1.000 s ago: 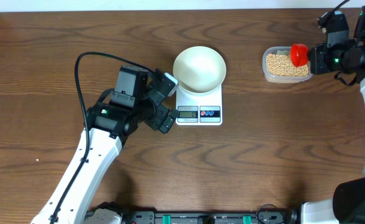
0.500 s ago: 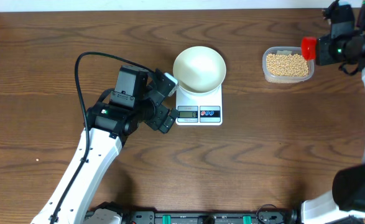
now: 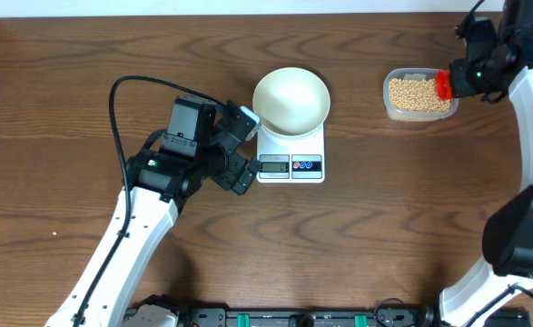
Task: Scoop item into bowl and weigh 50g on scale
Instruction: 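Dip the red scoop deeper into the soybean tub with the right gripper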
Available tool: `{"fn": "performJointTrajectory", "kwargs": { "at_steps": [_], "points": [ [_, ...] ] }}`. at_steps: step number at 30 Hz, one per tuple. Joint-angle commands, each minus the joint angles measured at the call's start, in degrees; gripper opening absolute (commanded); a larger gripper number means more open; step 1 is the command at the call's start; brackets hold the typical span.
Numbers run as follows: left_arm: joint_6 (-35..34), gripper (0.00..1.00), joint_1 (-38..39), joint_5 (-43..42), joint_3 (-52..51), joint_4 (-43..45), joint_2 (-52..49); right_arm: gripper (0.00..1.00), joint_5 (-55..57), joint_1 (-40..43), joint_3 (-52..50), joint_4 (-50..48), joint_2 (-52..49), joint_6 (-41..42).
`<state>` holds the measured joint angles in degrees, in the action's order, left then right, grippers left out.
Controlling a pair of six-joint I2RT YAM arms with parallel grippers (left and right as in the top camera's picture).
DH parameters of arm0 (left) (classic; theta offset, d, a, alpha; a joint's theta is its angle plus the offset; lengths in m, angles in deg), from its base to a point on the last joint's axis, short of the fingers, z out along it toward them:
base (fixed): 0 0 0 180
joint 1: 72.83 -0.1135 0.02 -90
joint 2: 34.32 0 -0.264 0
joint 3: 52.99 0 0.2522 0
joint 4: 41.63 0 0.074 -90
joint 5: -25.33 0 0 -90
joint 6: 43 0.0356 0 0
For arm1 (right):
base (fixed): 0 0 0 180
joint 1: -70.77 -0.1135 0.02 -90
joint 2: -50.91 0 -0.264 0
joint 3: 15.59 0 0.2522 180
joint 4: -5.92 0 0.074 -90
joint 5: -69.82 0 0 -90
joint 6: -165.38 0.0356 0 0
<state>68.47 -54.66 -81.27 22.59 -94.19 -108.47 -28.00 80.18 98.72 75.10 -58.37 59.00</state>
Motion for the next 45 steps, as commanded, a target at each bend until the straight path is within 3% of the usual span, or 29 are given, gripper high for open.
{"fn": "performJointTrajectory", "kwargs": {
  "at_steps": [1, 19, 31, 45],
  "points": [
    [1.0, 0.96, 0.0, -0.9, 0.3, -0.2, -0.4, 0.01, 0.4, 0.3, 0.6, -0.3, -2.1, 2.3],
    [1.0, 0.96, 0.0, -0.9, 0.3, -0.2, -0.4, 0.01, 2.3, 0.3, 0.5, 1.0, -8.7, 8.5],
    [1.0, 0.96, 0.0, -0.9, 0.3, -0.2, -0.4, 0.01, -14.3, 1.4, 0.5, 1.2, -9.4, 13.3],
    [1.0, 0.96, 0.0, -0.9, 0.3, -0.2, -0.4, 0.01, -19.2, 2.1, 0.5, 1.7, -13.7, 15.6]
  ]
}}
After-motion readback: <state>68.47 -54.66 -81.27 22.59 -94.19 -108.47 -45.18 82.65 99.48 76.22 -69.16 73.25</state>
